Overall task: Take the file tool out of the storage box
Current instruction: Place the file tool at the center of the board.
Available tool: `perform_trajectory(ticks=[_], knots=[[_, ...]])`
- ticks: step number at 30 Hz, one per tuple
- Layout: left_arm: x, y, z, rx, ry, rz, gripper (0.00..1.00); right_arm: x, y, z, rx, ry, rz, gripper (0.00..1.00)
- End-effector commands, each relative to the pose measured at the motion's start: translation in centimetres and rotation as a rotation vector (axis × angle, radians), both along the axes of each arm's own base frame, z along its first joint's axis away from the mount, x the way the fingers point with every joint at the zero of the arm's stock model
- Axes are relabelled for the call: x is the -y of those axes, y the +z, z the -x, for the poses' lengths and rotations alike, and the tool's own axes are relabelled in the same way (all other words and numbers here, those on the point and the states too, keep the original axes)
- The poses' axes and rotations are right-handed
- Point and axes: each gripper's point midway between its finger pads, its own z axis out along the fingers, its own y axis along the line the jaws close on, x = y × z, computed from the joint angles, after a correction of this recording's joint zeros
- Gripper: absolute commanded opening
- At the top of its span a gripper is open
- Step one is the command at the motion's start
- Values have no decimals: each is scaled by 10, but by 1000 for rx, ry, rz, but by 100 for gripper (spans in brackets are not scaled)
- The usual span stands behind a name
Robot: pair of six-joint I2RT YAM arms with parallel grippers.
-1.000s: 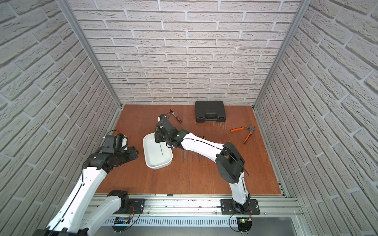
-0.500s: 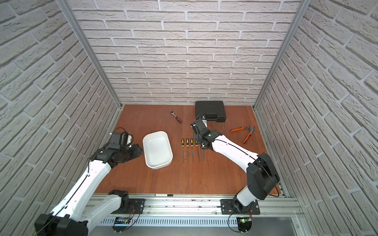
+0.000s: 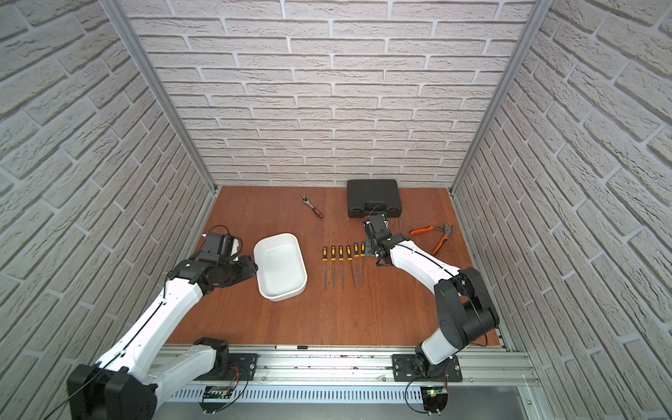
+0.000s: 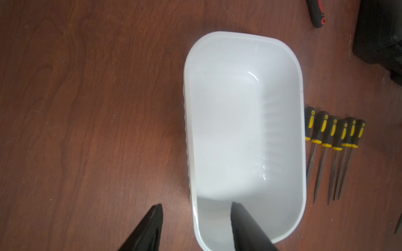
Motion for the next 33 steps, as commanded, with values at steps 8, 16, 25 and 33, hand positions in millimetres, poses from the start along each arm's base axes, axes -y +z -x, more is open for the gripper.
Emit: perform_trajectory(ticks=[8, 16, 25, 33], knots=[[5, 3, -4, 8, 8, 8, 57, -6, -34, -19, -35, 47, -18, 3], [6, 3, -4, 1, 5, -7, 57, -9, -49, -32, -53, 57, -18, 2], [7, 4, -5, 0, -1, -18, 57, -11, -55, -37, -66, 53, -22, 12], [1, 23, -17, 41, -21, -85, 59, -9, -47, -38, -58, 59, -10, 47]])
